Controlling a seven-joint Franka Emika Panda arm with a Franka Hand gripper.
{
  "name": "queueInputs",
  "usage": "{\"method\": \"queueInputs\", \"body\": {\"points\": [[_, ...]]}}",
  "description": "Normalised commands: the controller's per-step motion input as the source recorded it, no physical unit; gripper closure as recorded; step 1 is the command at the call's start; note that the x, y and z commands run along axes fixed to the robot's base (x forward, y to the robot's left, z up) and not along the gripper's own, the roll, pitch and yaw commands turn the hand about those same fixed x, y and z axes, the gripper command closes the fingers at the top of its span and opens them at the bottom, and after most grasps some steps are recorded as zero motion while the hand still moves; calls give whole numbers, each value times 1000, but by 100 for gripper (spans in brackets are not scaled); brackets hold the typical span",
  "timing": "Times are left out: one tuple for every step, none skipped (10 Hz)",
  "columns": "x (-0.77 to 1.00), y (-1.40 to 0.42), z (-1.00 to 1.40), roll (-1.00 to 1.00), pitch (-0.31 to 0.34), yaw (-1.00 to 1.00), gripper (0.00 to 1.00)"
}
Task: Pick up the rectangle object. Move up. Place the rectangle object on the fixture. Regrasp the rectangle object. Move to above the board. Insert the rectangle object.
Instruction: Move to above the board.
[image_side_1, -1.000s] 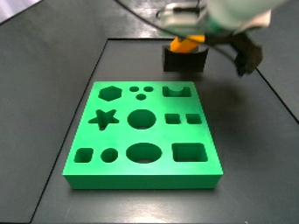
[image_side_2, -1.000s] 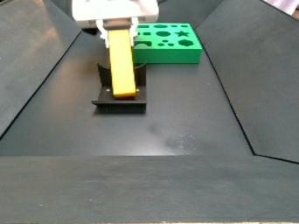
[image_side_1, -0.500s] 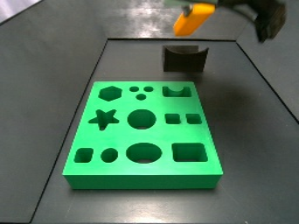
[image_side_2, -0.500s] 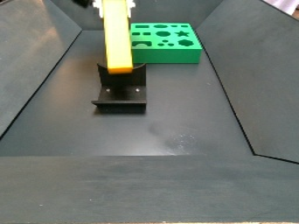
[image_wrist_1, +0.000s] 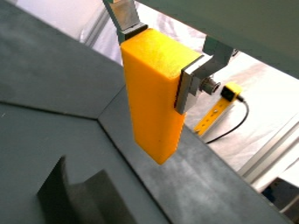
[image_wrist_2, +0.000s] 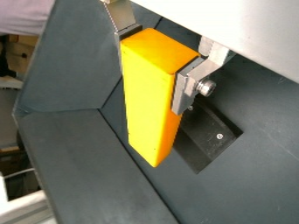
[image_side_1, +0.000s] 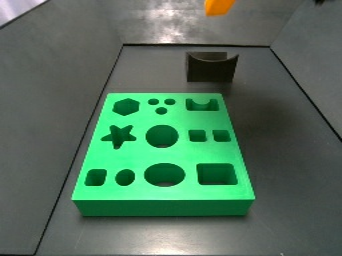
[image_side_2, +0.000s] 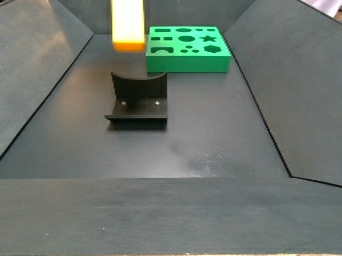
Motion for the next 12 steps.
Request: {"method": "queueInputs", "body": {"points": [[-45, -15, 1000, -56, 108, -37, 100], [-36, -12, 848, -54, 120, -11, 100], [-23, -14, 729, -53, 123, 7, 100], [-1, -13, 441, -47, 143, 42, 100], [8, -15, 326, -45, 146, 54, 100], [-715, -1000, 118, -1000, 11, -185, 100], [-722, -1000, 120, -1000, -1, -183, 100], [-784, -1000, 137, -1000, -14, -183, 100], [-823, -1000, 113, -1000, -16, -185, 100], [-838, -1000, 127, -1000, -12, -187, 100], [-818, -911, 120, -1000, -7, -188, 100], [-583, -610, 73, -1000, 2, -186, 100]]}}
